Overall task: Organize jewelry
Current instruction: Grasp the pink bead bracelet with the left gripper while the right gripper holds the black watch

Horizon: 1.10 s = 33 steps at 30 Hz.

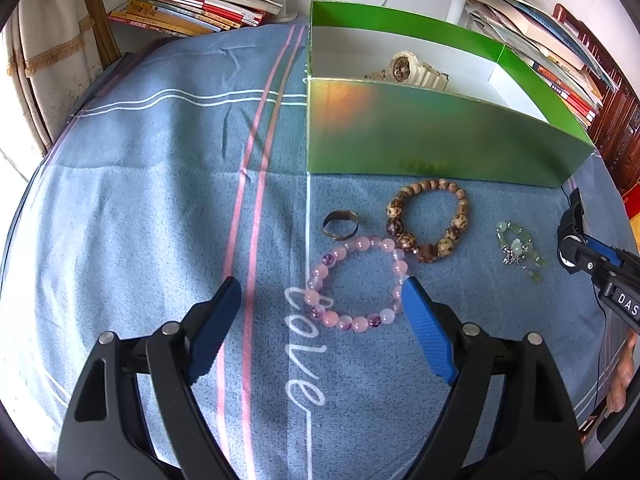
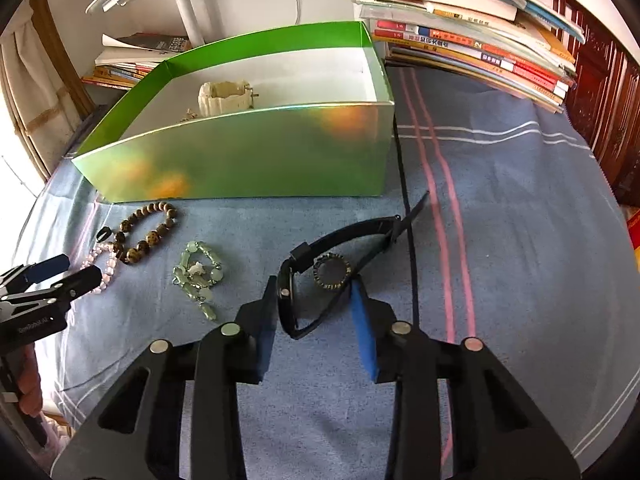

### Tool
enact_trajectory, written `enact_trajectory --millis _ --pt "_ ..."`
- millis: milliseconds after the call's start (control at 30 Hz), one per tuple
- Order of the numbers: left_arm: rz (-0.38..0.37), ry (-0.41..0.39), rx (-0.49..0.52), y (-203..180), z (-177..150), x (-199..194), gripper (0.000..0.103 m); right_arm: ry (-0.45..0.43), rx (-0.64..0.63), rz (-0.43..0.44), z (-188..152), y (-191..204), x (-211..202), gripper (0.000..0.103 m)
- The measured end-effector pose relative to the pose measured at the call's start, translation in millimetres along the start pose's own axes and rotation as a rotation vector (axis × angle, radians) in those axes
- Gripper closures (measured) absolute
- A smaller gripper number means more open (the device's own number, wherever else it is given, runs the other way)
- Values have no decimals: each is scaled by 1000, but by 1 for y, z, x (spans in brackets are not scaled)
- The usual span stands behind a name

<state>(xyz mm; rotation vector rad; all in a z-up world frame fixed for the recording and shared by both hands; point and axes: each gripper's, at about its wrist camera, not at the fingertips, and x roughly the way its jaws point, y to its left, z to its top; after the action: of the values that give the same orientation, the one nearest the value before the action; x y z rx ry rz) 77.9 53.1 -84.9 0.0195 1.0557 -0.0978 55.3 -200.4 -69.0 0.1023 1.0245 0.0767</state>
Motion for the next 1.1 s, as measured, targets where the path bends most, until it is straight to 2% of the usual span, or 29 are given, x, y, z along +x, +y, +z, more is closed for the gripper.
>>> enact_trajectory --millis 233,267,400,467,500,567,800,833,933,1000,1100 --pt "-15 -7 21 1 -2 -1 21 -18 -11 12 -1 4 -9 71" --pt "-16 -6 26 -1 -2 0 24 -19 -13 13 -2 5 -9 71" --pt "-29 -4 28 -5 -3 1 44 -11 -15 17 -3 6 -9 71" --pt "-30 -4 28 -6 -3 0 62 -6 -14 15 -4 6 -7 71" --pt "-30 -3 30 -6 -3 -1 67 -5 -13 16 -4 5 -6 71" --pt "-28 -2 40 -8 -4 -2 75 -3 -13 18 -4 5 -6 71" --pt "-73 -17 66 -15 -7 -13 90 -11 -16 22 -4 5 -9 71" --pt "-72 -23 65 -14 -7 -16 97 -14 -14 23 -4 5 -10 71" --pt "-104 -52 67 -13 -6 -30 98 -27 -12 25 -4 4 -16 71" --pt "-99 -74 77 -14 -6 -36 98 -39 -15 26 -3 5 -21 71" --pt "-81 -56 75 -13 -6 -31 97 -43 -19 28 -4 6 -23 71"
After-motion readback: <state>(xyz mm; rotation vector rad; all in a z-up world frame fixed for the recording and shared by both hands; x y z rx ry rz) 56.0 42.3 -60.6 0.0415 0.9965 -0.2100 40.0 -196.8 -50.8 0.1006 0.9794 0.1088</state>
